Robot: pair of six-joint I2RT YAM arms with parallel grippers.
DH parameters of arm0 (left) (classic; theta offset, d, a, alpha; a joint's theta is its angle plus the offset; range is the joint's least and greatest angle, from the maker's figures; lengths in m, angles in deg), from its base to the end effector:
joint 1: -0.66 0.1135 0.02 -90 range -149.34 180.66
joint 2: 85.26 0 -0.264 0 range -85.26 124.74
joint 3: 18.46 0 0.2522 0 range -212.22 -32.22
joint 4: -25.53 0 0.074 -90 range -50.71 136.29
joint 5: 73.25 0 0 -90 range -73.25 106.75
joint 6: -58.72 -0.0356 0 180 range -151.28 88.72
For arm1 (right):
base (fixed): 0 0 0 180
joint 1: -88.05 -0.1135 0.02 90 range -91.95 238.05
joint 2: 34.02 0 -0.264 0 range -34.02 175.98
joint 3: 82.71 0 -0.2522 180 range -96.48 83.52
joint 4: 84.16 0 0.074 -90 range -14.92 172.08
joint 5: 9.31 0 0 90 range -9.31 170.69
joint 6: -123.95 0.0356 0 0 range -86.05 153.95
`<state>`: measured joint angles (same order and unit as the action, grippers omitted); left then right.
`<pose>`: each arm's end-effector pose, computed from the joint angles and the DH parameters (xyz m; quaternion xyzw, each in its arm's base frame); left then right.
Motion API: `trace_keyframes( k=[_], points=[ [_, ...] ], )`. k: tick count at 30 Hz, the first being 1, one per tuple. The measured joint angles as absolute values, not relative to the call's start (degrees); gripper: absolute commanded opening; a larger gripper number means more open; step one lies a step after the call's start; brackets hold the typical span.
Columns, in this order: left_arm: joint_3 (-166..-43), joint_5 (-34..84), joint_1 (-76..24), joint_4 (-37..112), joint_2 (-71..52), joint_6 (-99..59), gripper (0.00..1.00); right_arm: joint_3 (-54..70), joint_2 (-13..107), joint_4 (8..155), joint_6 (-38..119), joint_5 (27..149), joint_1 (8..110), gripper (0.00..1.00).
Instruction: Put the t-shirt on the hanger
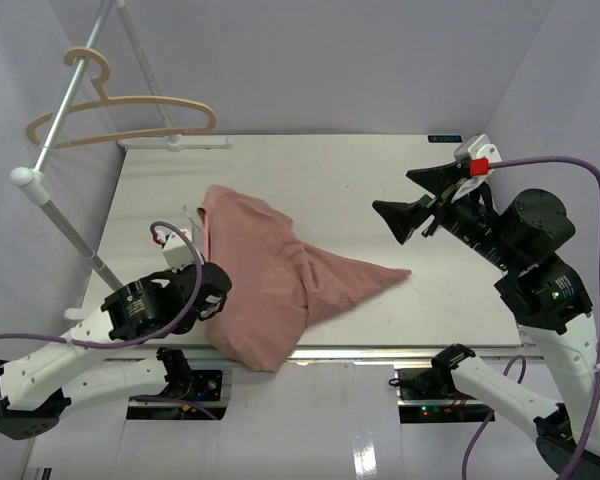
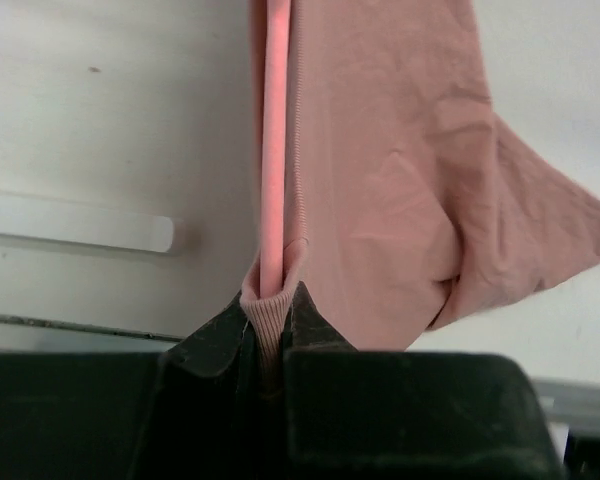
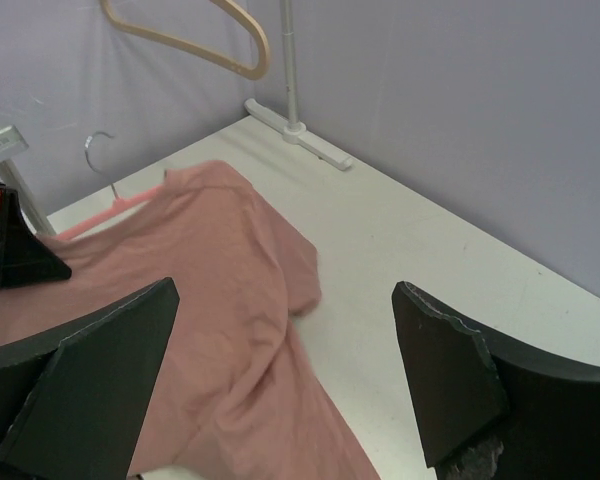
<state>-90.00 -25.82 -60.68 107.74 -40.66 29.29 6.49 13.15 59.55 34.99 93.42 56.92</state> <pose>0.0758 -0.0884 0.3308 -0.1024 0.8900 -0.0749 0.4379 0.1080 0.0744 0.4950 -0.2508 0.6122 0.2771 0.6968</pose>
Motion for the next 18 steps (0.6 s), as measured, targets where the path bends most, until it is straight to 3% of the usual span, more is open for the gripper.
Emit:
trace_keyframes(
  k=[7, 18],
  points=[
    [-98.5, -38.6, -60.5, 115.4, -28.2, 46.9, 0.0, 7.8, 13.5, 59.7, 35.0, 92.6, 56.9, 0.94],
    [-114.1, -51.0, -55.7, 116.9, -22.4, 50.1, 0.0, 9.0, 14.2, 59.7, 35.0, 92.4, 56.9, 0.94]
  ],
)
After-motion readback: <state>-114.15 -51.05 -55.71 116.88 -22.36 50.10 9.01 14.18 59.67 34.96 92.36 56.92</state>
